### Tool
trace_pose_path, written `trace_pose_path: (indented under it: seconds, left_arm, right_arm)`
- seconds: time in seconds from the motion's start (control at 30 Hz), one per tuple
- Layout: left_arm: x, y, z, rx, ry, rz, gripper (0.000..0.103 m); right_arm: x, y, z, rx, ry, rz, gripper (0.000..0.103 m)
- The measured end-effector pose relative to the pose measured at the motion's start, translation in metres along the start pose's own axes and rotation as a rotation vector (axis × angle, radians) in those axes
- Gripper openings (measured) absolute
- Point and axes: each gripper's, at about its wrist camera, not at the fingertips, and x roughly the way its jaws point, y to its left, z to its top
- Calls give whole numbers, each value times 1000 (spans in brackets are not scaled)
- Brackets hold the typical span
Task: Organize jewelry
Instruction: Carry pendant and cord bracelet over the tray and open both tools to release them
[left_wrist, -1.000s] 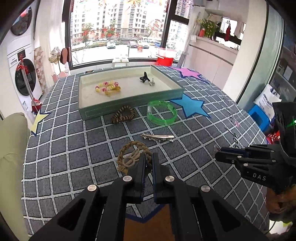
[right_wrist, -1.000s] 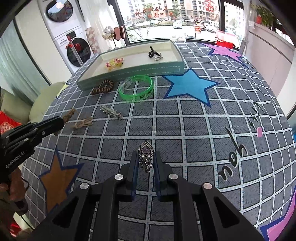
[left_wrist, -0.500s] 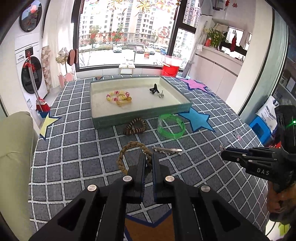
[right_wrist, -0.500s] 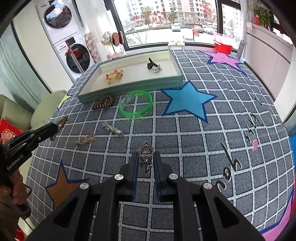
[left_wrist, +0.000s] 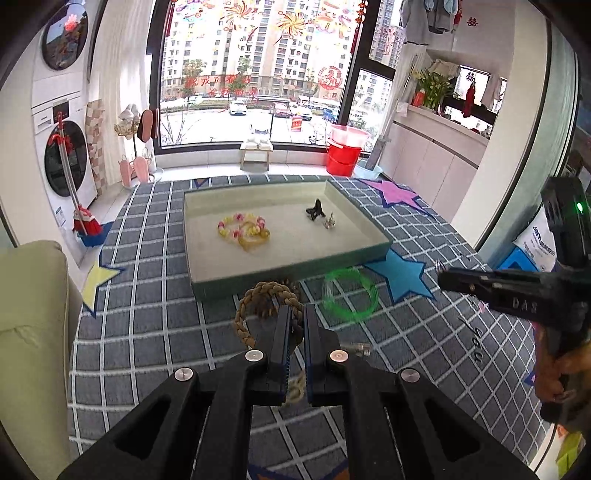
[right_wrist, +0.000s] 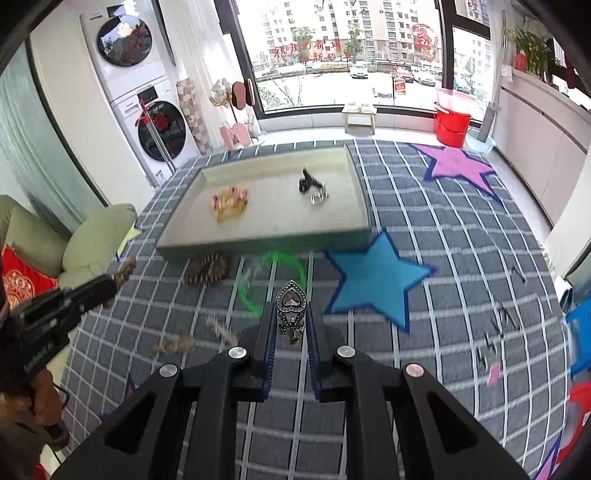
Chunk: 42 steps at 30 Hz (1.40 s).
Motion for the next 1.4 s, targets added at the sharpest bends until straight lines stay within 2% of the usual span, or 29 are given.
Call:
trace_pose_path:
  seconds: [0.2, 0.43, 0.77, 1.0, 1.4]
  left_arm:
    - [12, -1, 22, 28, -28, 32, 20]
    - [37, 9, 58, 31, -56, 69, 20]
    - [99, 36, 92, -25, 0, 119, 20]
    - [142, 49, 93, -46, 55, 157, 20]
    - [185, 47, 83, -27, 119, 182, 20]
  right_arm:
    - [11, -9, 41, 49, -21, 33, 17]
    - [32, -11, 88, 44, -36, 42, 17]
    - [87, 0, 132, 20, -14, 64, 17]
    - [135, 10, 145, 13, 34, 57, 17]
    - [186, 4, 129, 18, 116, 31, 17]
